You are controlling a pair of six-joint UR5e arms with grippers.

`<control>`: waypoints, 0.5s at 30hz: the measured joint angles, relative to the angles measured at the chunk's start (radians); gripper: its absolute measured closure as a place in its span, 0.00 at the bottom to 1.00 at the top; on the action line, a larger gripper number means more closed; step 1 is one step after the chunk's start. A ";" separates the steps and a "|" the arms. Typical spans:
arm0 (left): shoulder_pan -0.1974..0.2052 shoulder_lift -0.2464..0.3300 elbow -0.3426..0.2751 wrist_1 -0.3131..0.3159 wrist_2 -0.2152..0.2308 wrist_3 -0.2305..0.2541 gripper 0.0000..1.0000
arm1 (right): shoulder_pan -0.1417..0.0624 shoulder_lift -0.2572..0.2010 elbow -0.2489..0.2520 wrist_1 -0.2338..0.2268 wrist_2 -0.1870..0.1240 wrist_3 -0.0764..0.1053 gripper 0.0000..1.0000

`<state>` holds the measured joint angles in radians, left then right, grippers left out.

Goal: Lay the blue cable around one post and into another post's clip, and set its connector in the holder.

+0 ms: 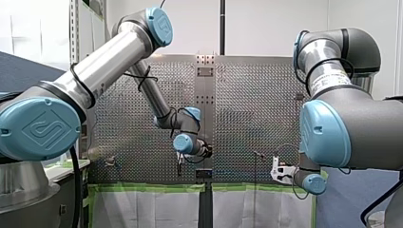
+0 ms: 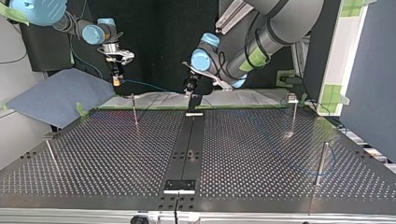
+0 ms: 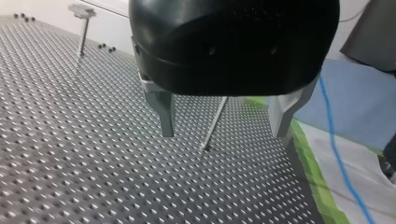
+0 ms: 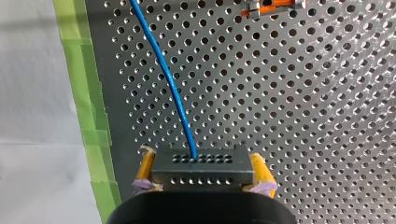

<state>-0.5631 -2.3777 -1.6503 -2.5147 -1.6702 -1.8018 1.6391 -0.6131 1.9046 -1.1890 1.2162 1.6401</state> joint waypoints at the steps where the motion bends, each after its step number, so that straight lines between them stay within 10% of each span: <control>1: 0.000 -0.008 0.000 0.009 -0.001 0.001 0.00 | 0.000 0.000 0.000 0.000 0.000 0.000 1.00; 15: 0.000 -0.128 0.005 0.128 -0.006 0.016 0.00 | 0.000 0.000 -0.003 0.000 -0.003 0.000 1.00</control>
<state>-0.5636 -2.5060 -1.6457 -2.3863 -1.6763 -1.7854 1.6390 -0.6129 1.9018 -1.1890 1.2136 1.6401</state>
